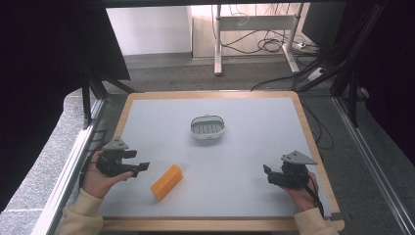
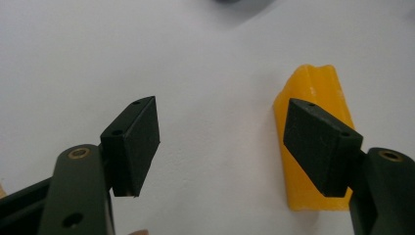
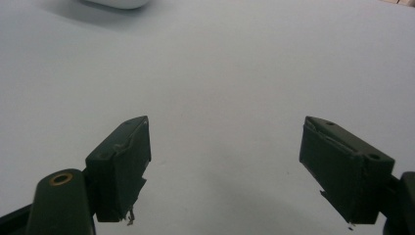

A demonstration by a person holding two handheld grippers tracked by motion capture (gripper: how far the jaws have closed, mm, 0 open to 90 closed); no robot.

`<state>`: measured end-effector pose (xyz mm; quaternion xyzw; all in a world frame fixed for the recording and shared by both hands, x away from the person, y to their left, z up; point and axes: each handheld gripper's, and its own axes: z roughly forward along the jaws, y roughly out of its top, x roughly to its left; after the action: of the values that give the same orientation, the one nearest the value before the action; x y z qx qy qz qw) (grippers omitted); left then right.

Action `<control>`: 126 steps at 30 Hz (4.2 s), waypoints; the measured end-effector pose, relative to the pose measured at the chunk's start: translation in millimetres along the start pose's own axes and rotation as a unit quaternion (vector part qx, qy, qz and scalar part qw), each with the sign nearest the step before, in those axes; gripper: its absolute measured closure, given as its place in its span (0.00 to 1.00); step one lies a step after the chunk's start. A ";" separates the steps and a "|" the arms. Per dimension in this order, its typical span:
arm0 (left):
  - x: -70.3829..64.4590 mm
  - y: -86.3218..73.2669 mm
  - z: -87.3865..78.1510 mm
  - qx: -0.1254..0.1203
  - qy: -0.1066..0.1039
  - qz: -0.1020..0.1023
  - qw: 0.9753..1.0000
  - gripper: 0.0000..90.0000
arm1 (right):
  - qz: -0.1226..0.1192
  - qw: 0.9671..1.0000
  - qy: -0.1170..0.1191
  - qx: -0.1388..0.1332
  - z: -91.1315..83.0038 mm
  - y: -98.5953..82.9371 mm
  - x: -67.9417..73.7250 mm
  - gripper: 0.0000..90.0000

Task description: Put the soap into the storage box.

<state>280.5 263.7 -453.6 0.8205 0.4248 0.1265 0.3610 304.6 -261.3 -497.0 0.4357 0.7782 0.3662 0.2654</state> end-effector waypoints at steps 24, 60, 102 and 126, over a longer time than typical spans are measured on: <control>-26.3 9.0 0.1 0.014 -0.024 0.033 0.999 0.32 | -0.007 1.000 -0.003 0.006 0.2 -0.8 1.5 0.22; -56.1 9.9 30.3 0.053 -0.020 0.064 0.996 0.30 | -0.010 1.000 -0.012 0.011 0.9 -1.9 1.9 0.22; -66.6 3.7 79.5 0.166 -0.039 0.053 0.984 0.64 | -0.017 1.000 -0.018 0.014 2.3 -1.6 3.9 0.22; -64.6 9.1 65.1 0.136 -0.040 0.056 0.988 0.69 | -0.015 1.000 -0.020 0.012 1.8 -1.1 3.3 0.22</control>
<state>280.3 177.8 -486.8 0.8890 0.3764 0.0545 0.2548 303.8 -258.3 -499.3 0.4342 0.7837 0.3437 0.2813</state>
